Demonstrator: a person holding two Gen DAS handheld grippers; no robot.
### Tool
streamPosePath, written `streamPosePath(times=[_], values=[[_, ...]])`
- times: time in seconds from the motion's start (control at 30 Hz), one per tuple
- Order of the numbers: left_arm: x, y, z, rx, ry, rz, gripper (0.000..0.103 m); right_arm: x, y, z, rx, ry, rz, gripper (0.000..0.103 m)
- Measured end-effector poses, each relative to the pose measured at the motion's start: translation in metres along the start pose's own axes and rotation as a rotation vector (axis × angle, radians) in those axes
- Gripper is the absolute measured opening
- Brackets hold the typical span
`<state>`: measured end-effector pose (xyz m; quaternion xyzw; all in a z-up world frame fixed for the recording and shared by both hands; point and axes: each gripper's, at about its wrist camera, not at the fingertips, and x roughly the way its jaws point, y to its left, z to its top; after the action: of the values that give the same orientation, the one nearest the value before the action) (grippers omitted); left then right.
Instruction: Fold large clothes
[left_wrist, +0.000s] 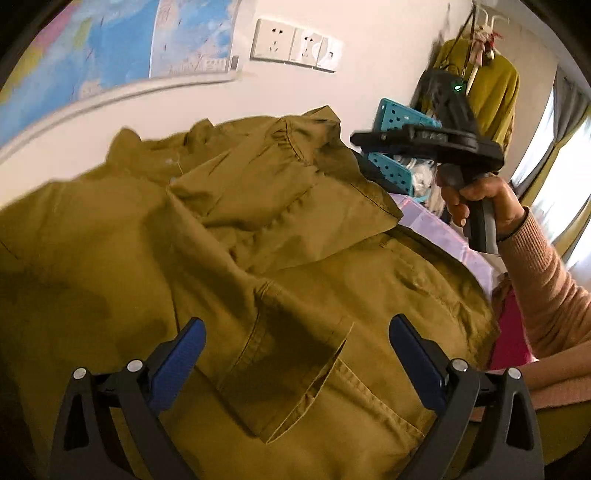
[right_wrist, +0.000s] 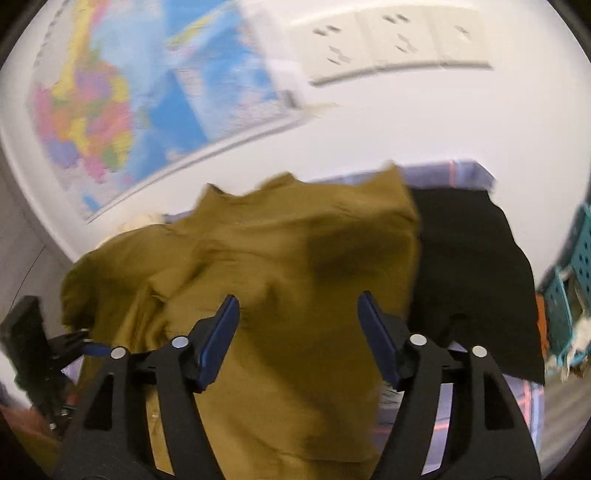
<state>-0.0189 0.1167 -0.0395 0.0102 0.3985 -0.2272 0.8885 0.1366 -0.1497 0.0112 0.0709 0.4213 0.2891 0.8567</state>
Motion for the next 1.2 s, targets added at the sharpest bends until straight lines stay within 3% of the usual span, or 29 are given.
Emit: streamPosePath(times=[0.07, 0.13, 0.2, 0.23, 0.3, 0.33, 0.4, 0.5, 0.53, 0.63, 0.7, 0.77, 0.8, 0.83, 0.93, 1.07, 1.2], values=[[0.006, 0.000, 0.003, -0.001, 0.008, 0.066, 0.096, 0.011, -0.011, -0.004, 0.050, 0.006, 0.015, 0.078], [0.019, 0.012, 0.003, -0.031, 0.045, 0.149, 0.086, 0.021, -0.022, -0.007, 0.074, 0.021, 0.014, 0.080], [0.022, 0.033, 0.003, -0.069, 0.069, 0.155, 0.049, 0.028, -0.031, -0.008, 0.106, 0.038, 0.059, 0.080], [0.022, 0.047, 0.004, -0.102, 0.075, 0.144, 0.039, 0.032, -0.038, -0.008, 0.127, 0.046, 0.076, 0.082], [0.016, 0.066, 0.007, -0.151, 0.067, 0.143, 0.008, 0.041, -0.042, -0.007, 0.157, 0.056, 0.131, 0.086], [0.010, 0.083, 0.011, -0.205, 0.057, 0.138, 0.006, 0.044, -0.043, -0.006, 0.174, 0.057, 0.145, 0.086], [-0.005, 0.107, 0.014, -0.277, 0.028, 0.164, 0.006, 0.043, -0.045, -0.005, 0.184, 0.059, 0.169, 0.086], [-0.020, 0.142, 0.018, -0.348, 0.013, 0.266, 0.008, 0.037, -0.042, -0.002, 0.149, 0.045, 0.139, 0.055], [-0.020, 0.150, 0.018, -0.355, 0.021, 0.279, 0.010, 0.034, -0.041, -0.001, 0.141, 0.036, 0.119, 0.054], [-0.019, 0.157, 0.014, -0.349, 0.036, 0.361, 0.034, 0.017, -0.030, 0.003, 0.108, -0.021, 0.027, 0.054], [-0.023, 0.154, 0.011, -0.330, 0.010, 0.342, 0.048, 0.002, -0.007, 0.004, 0.025, -0.071, -0.004, 0.054], [-0.032, 0.143, 0.006, -0.285, -0.023, 0.362, 0.055, -0.008, 0.022, 0.005, -0.064, -0.102, 0.031, 0.054], [-0.037, 0.137, 0.004, -0.259, -0.037, 0.368, 0.066, -0.007, 0.038, 0.006, -0.105, -0.099, 0.073, 0.057], [-0.046, 0.131, 0.001, -0.237, -0.063, 0.373, 0.068, -0.004, 0.053, 0.005, -0.147, -0.081, 0.105, 0.061], [-0.073, 0.111, -0.008, -0.189, -0.133, 0.373, 0.070, 0.030, 0.108, -0.001, -0.299, 0.007, 0.156, 0.059], [-0.119, 0.108, -0.023, -0.209, -0.231, 0.435, 0.078, 0.088, 0.147, -0.012, -0.350, 0.143, 0.228, 0.059], [-0.159, 0.121, -0.051, -0.269, -0.285, 0.548, 0.082, 0.144, 0.172, -0.037, -0.424, 0.289, 0.206, 0.063]])
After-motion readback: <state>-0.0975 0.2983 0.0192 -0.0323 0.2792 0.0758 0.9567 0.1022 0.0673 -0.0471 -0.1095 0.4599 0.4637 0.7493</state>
